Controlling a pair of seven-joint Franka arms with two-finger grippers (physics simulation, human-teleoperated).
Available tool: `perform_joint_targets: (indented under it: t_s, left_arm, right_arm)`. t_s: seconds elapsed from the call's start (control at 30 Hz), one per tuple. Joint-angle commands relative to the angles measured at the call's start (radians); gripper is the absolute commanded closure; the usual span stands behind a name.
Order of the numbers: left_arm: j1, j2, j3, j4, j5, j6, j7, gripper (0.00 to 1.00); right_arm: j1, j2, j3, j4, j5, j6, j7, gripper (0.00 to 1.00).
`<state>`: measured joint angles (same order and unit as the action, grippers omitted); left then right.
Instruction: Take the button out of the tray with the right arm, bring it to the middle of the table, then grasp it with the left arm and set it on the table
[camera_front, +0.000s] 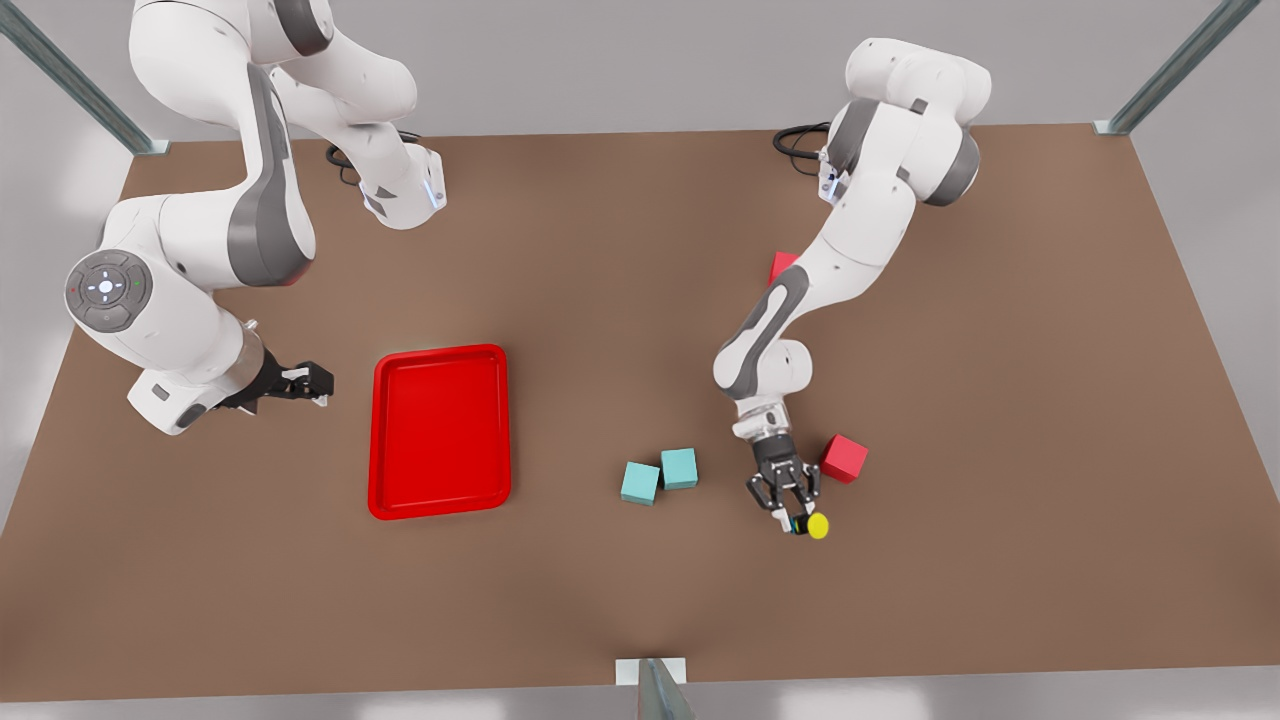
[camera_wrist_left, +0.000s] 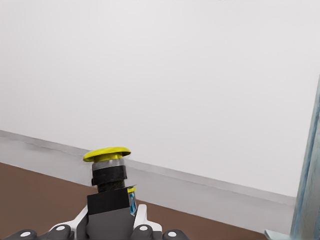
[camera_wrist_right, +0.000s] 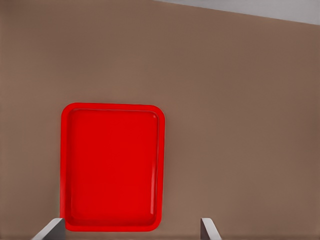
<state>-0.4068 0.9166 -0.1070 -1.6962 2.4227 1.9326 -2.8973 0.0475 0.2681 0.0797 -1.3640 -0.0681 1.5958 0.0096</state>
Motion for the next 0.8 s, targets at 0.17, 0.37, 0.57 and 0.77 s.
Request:
perform_joint_targets:
  t_s: [0.17,0.37,0.57,0.77]
  left_arm:
    - [-0.001,0.03,0.009,0.006,0.091,-0.076,-0.157,0.49]
    - [0.0,0.059,0.013,0.021,0.114,-0.095,-0.074,0.49]
    - [0.002,0.088,0.026,0.044,0.133,-0.104,-0.045,0.48]
    - [0.003,0.094,0.026,0.058,0.13,-0.118,-0.051,0.0]
  right_arm:
    - [0.0,-0.001,0.002,0.0,0.001,0.0,0.0,0.0]
    - [0.002,-0.001,0.002,0.0,0.001,0.001,0.0,0.0]
    - [0.002,-0.003,0.0,0.0,-0.001,0.003,-0.002,0.0]
    - [0.002,-0.001,0.0,0.0,-0.001,0.003,0.0,0.0]
